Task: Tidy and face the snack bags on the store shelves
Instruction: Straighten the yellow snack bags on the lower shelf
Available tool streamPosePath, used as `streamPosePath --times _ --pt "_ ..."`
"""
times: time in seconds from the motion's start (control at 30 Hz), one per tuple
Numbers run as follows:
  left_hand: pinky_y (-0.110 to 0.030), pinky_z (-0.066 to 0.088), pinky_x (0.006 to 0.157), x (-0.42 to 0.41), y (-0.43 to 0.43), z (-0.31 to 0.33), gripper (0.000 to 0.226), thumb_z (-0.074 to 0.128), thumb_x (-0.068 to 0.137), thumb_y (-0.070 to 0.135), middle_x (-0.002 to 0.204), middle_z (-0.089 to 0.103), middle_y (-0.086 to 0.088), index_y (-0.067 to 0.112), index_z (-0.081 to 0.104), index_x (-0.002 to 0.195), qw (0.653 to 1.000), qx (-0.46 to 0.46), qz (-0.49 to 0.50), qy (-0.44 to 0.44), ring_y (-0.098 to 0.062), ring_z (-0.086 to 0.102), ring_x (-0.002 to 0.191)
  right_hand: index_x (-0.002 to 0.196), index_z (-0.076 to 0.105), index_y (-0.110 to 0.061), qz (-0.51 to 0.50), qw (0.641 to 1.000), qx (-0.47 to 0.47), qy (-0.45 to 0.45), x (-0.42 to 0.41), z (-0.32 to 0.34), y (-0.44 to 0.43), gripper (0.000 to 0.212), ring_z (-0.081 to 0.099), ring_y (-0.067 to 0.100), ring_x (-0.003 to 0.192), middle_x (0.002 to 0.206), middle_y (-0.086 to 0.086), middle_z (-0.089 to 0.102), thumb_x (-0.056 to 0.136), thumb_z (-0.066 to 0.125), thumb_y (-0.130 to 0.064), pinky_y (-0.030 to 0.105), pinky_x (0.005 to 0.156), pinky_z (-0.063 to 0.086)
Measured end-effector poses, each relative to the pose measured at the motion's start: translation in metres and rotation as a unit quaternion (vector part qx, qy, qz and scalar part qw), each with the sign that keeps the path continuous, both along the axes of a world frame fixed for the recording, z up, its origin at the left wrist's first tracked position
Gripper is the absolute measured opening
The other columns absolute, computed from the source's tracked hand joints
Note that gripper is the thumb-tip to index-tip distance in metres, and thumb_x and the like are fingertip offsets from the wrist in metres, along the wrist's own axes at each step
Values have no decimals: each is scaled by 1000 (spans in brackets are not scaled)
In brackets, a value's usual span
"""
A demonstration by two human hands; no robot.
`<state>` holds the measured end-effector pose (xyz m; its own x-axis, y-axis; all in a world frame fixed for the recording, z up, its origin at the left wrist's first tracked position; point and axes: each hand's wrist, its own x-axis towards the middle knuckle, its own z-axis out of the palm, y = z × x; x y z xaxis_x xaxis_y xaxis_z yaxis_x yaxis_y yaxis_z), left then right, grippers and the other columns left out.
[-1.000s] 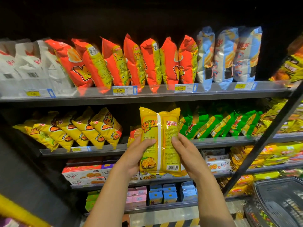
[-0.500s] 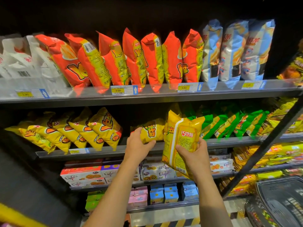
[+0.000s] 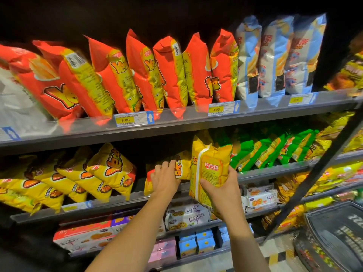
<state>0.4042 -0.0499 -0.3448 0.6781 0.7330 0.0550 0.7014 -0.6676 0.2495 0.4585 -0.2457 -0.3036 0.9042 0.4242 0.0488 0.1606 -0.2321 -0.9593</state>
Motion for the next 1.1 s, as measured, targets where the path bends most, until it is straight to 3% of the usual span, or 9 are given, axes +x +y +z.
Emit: streamPosePath --times 0.23,0.47,0.67,0.8,0.9,1.0,1.1 --pt "-43 52 97 -21 16 2 43 69 99 34 130 60 -1 23 52 137 993 -20 43 -108 -26 53 122 146 40 -24 -8 1000 -10 -28 3 -7 23 93 56 22 125 134 0 54 72 93 -41 48 100 54" --pt "-40 53 87 -58 49 3 21 68 100 21 113 61 -7 15 61 119 958 -106 119 -239 -27 61 108 149 38 -24 61 997 3 -57 -21 -10 69 92 43 5 122 132 -12 42 75 93 -33 22 95 42" --pt "-37 48 81 -93 68 10 16 71 100 30 104 66 -5 18 62 106 922 -174 156 -308 -24 63 97 147 43 -21 61 995 21 -80 -29 -26 122 83 47 11 124 138 -1 43 79 90 -28 24 94 43" --pt "-40 55 82 -107 72 15 19 69 100 37 95 67 1 20 61 106 924 -178 179 -287 -20 65 92 144 43 -20 50 996 2 -80 -27 -34 158 75 49 21 129 138 2 50 83 85 -32 39 103 49" --pt "-34 49 74 -111 70 21 24 68 100 43 89 65 5 21 61 107 936 -145 194 -257 -18 64 86 129 45 -14 53 993 -45 -97 -30 -41 180 59 51 25 123 127 6 55 87 82 -34 41 97 50" --pt "-32 47 69 -114 66 26 29 69 98 47 86 66 4 20 60 106 939 -125 207 -244 -17 64 82 128 46 -11 60 991 -58 -108 -36 -46 196 58 49 26 126 129 8 54 88 80 -35 44 104 49" --pt "-33 49 74 -119 64 28 34 72 96 47 99 71 3 19 62 114 940 -120 212 -239 -18 67 90 133 46 -9 78 990 -54 -109 -35 -49 207 61 44 31 138 140 12 53 89 80 -34 48 116 41"
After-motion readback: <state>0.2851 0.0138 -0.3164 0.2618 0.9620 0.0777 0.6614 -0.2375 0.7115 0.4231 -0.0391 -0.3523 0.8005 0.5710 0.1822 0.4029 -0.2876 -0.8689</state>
